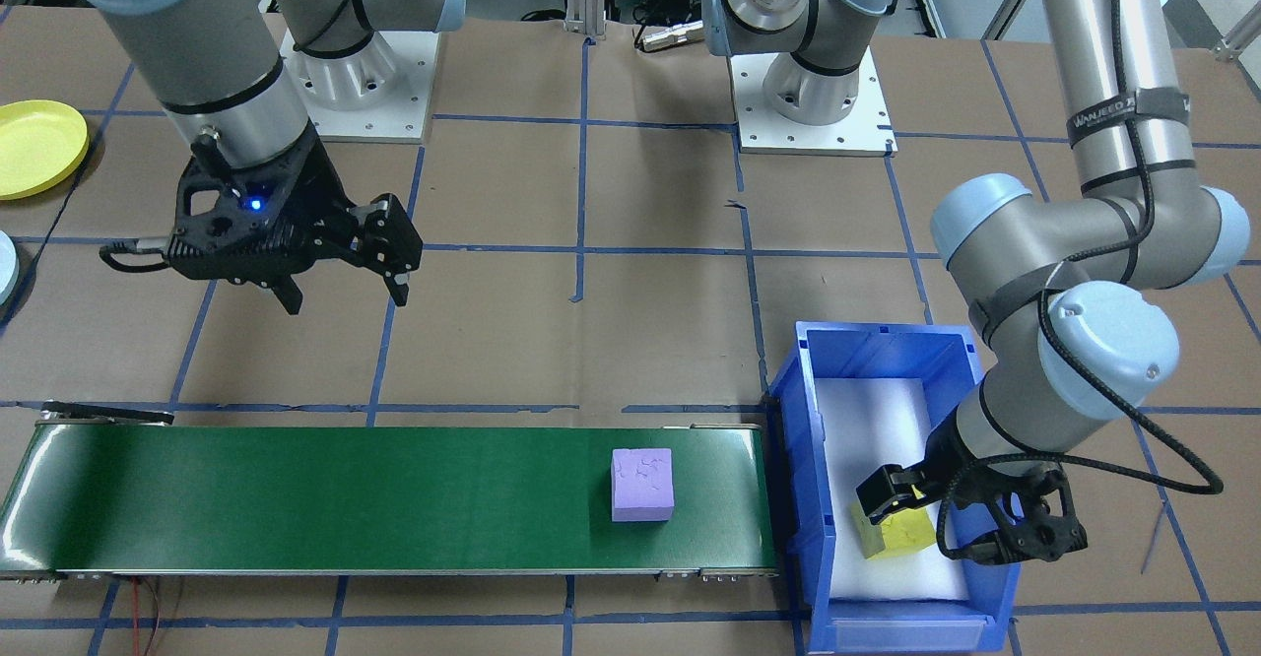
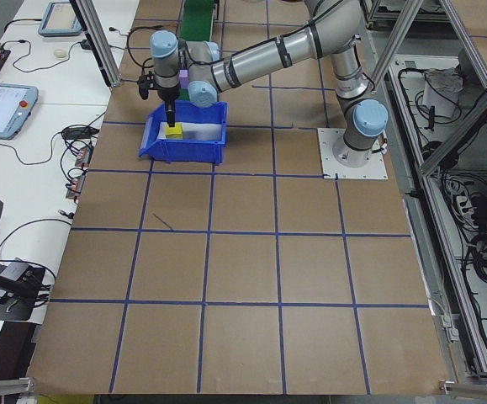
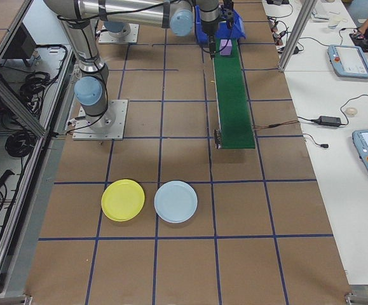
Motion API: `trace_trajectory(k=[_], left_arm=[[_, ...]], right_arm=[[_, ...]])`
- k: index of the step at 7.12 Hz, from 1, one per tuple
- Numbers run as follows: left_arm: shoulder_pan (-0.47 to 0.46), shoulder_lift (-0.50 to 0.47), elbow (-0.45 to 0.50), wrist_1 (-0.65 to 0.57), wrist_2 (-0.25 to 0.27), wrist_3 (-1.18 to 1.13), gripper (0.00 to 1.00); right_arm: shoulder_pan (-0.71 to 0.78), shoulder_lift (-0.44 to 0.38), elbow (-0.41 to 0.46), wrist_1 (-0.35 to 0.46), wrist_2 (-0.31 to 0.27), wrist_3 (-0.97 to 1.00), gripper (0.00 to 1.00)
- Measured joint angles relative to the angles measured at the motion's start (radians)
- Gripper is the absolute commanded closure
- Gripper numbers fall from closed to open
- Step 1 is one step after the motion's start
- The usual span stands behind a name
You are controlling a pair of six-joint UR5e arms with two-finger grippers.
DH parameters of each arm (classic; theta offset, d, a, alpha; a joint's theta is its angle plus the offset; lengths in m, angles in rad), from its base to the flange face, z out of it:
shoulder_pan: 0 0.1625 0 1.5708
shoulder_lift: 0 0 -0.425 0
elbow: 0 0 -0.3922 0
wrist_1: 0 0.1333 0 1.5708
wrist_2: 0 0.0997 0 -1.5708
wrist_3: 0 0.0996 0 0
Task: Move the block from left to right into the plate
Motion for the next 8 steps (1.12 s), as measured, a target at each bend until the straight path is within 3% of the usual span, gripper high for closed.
trace_trajectory(k=[1,2,3,5,8], left_arm=[[0.005,-0.029,-0.014,0.025,0.001,0.001,0.16],[0.007,-0.048,-0.022,0.038,0.000,0.001,0.54],[0.007,-0.057,-0.027,0.047,-0.001,0.005,0.62],[0.005,-0.038,-0.019,0.037,-0.005,0.012,0.64],[-0.013,0.133,0.028,-0.176,-0.005,-0.012,0.63]], right_arm=[[-0.001,0.066,-0.053,-0.021,0.016,0.002,0.00],[-0.006,0.129,-0.112,-0.028,0.043,0.004,0.00],[-0.018,0.188,-0.162,-0.030,0.083,0.010,0.00],[-0.044,0.279,-0.214,-0.052,0.154,0.019,0.00],[-0.051,0.310,-0.160,-0.111,0.191,0.074,0.00]])
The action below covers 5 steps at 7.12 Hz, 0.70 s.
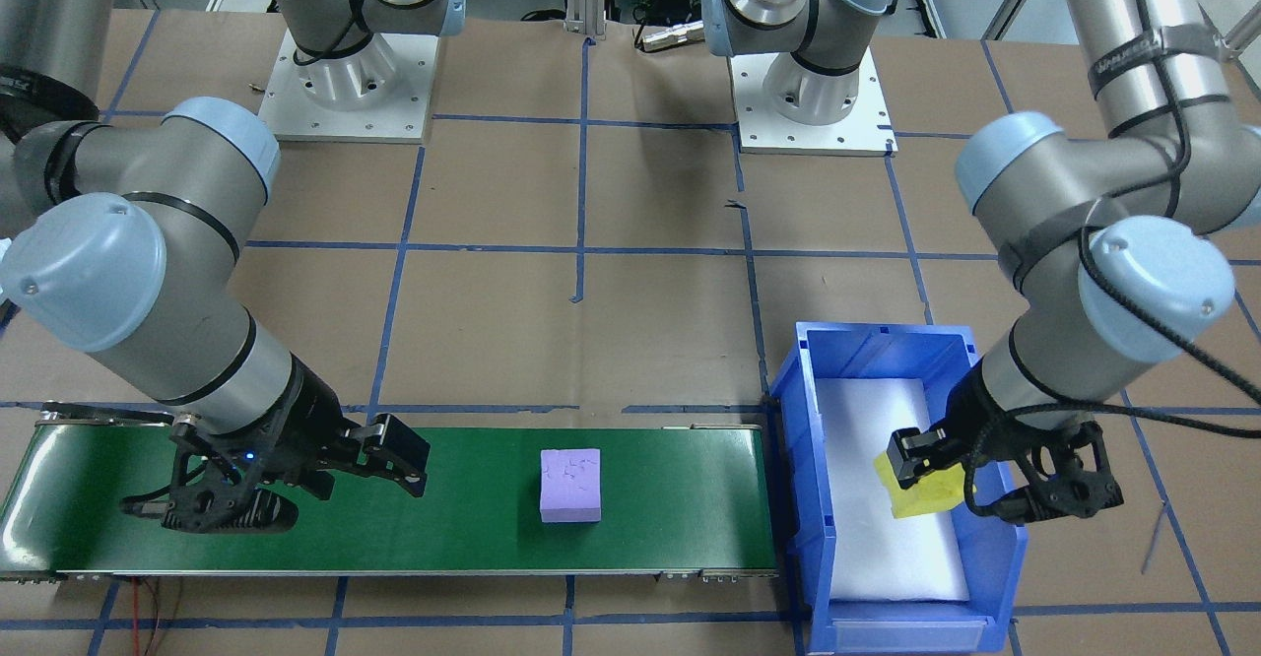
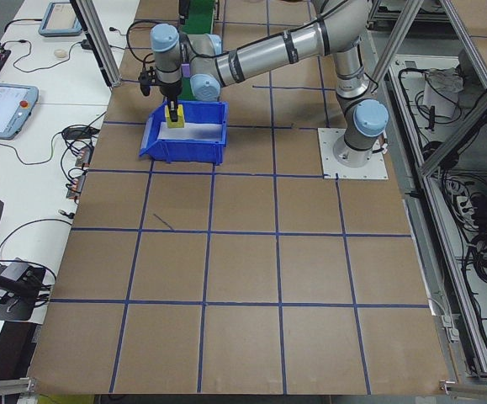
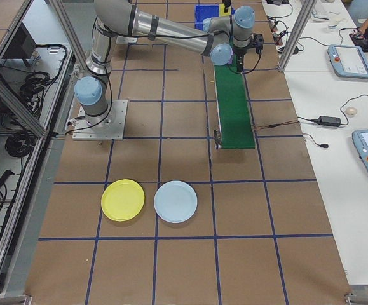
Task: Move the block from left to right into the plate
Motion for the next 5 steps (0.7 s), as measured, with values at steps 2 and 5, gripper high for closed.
trace_trajectory(k=[2,5], left_arm=[[-0.107,0.062,0.003,-0.049,-0.012,-0.022,0.61],[-0.234,-0.023,-0.008,0.085,-0.015,-0.078,0.49]], right_arm=[[-0.001,-0.002,0.042,-0.011,0.061,0.038,0.00],[-0.001,0.007,0.055,-0.012,0.073,0.087,0.00]])
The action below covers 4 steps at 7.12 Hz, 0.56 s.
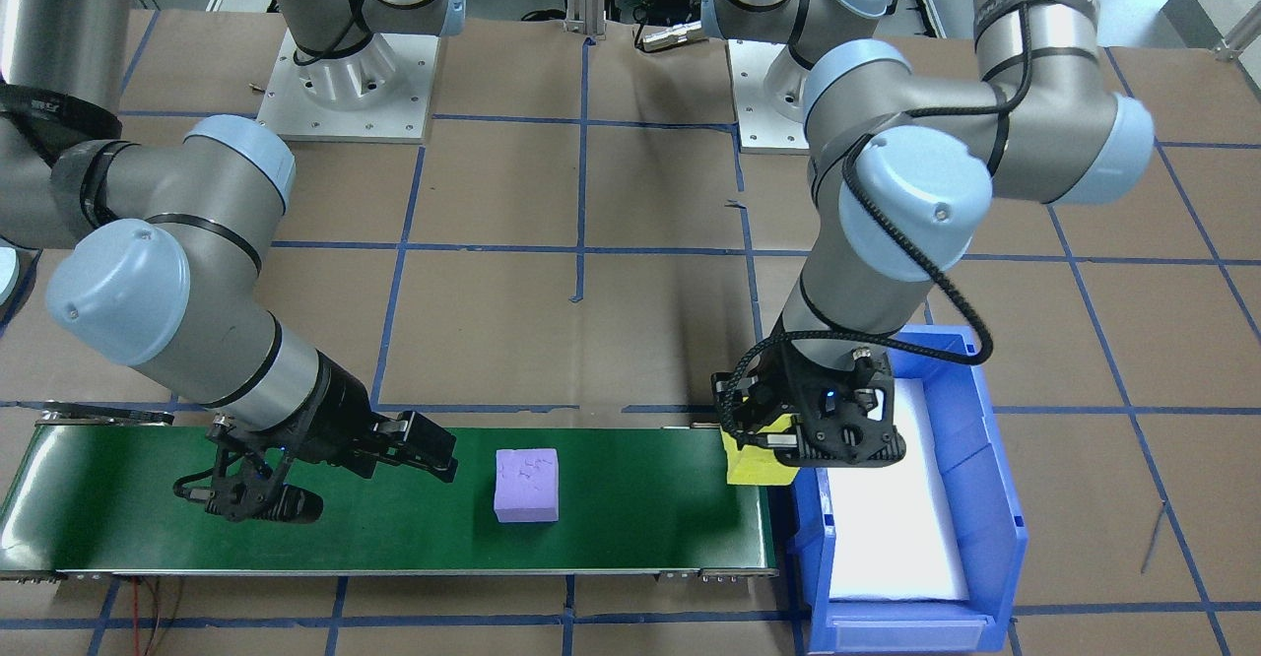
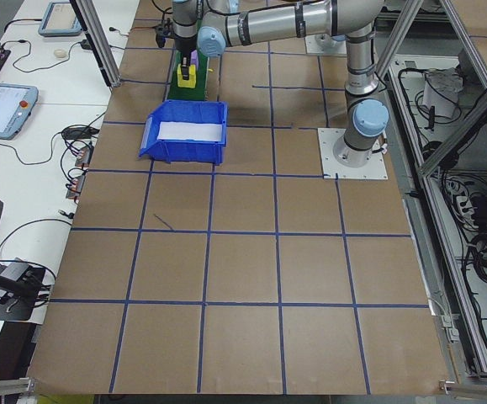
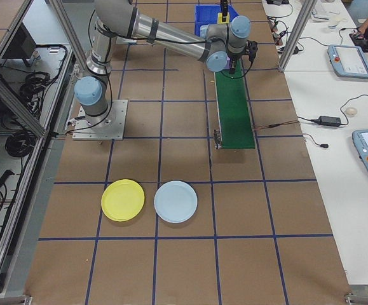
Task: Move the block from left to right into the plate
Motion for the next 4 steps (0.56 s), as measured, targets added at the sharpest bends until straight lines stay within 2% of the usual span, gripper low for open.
trace_trajectory(k=[1,2,4], left_arm=[[-0.021,-0.050,-0.008,0.063,0.000,-0.003,0.26],[-0.031,-0.082,-0.020,0.107,0.002,-0.004,0.09],[-0.035,-0.087,-0.045,0.139,0.008,-0.002,0.00]], right_arm=[[0.001,0.003,0.002,0.001,-0.001,0.002,0.00],[0.001,0.005,0.003,0.001,0.000,0.003,0.00],[0.001,0.006,0.003,0.001,0.001,0.003,0.00]])
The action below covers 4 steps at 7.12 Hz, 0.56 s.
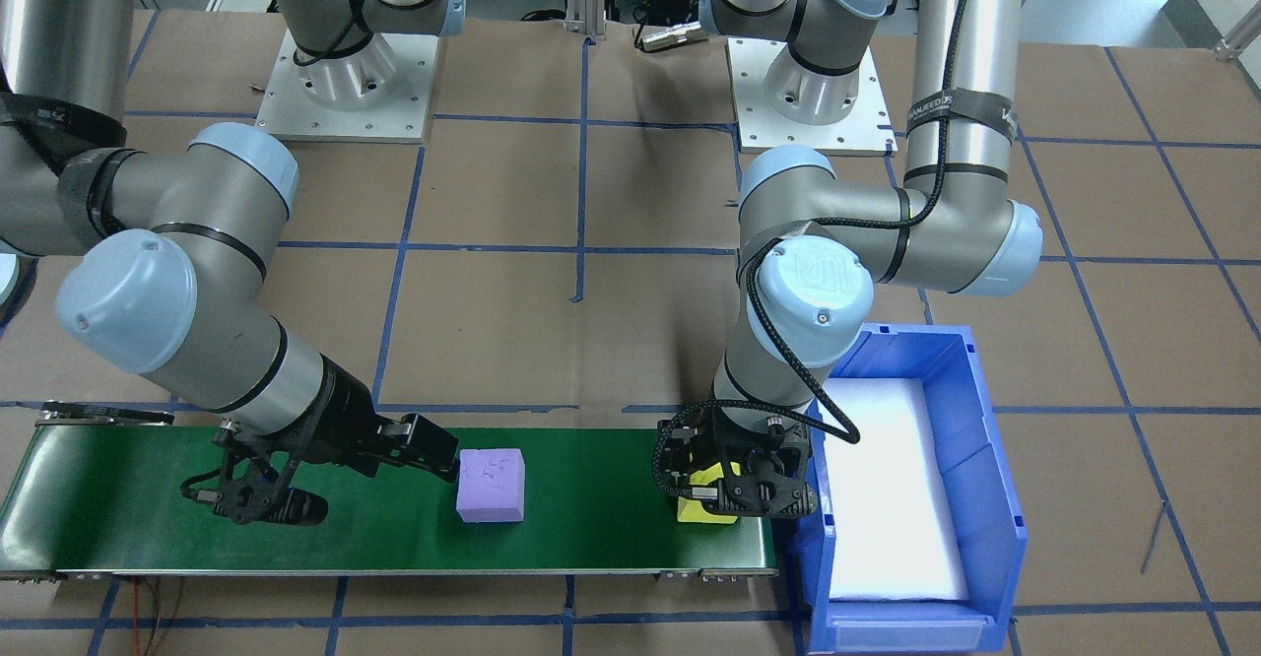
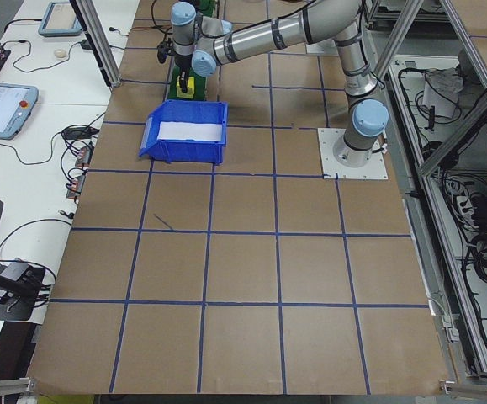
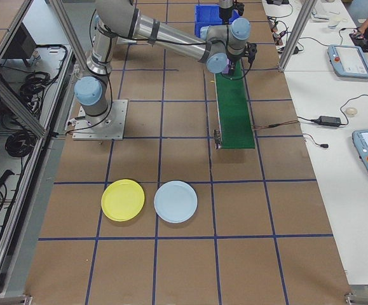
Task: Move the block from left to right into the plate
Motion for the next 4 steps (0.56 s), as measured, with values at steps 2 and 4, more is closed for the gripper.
trace_trajectory(k=[2,4], left_arm=[[-0.001,0.072,-0.006,-0.022,0.012,0.003,0.00],[0.022,0.202,-0.006,-0.161,0.057,0.010,0.00]], right_arm=[[0.000,0.001,0.001,-0.001,-0.003,-0.003,0.00],[0.001,0.006,0.001,-0.002,-0.006,-0.003,0.00]])
